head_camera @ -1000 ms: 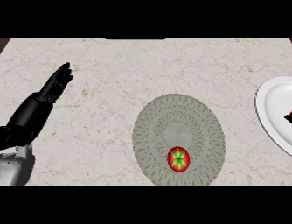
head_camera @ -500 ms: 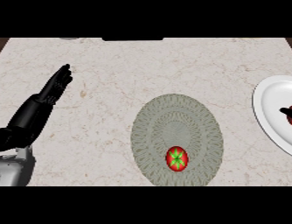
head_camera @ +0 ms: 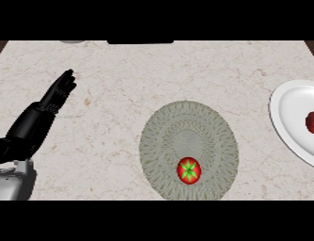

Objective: Pick the bell pepper from the placemat and place it in the plate

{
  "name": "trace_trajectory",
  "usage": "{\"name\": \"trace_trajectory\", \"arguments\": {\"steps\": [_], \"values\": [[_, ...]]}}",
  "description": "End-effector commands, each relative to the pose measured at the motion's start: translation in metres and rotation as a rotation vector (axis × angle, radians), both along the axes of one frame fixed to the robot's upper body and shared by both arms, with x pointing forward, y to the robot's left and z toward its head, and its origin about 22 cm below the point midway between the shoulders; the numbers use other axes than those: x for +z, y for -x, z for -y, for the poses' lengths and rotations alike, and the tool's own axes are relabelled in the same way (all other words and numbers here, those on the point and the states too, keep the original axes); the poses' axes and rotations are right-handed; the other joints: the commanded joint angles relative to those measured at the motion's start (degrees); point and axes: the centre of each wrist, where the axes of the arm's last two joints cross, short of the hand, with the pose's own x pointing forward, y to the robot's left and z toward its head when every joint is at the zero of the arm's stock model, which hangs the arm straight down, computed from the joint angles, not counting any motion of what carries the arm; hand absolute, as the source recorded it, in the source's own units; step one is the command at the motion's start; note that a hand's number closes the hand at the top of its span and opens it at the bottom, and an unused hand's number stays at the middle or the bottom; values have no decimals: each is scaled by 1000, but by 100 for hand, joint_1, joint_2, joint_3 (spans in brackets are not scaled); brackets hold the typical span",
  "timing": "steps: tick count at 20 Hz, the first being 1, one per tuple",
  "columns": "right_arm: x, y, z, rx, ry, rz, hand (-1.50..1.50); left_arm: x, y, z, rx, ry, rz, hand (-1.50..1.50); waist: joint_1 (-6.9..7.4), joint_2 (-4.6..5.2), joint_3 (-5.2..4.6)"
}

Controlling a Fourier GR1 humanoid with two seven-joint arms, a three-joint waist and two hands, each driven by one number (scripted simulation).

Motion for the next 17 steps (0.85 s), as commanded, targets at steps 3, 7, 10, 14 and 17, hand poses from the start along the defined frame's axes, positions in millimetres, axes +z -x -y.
{"name": "trace_trajectory", "arguments": {"steps": [3,7,10,14,17], "values": [[8,67,41,43,-44,33,-150,-11,11,0,-9,4,7,0,75,22,2],[28,101,74,58,-32,41,-150,-28,6,13,-14,10,14,0,61,28,1],[30,100,79,46,-39,46,-150,-14,11,5,-18,1,7,0,110,29,2],[16,139,80,83,0,13,-150,4,0,-7,-4,-17,20,0,96,29,3],[36,155,87,120,-12,7,-150,4,9,-6,-33,14,21,0,95,24,1]]}}
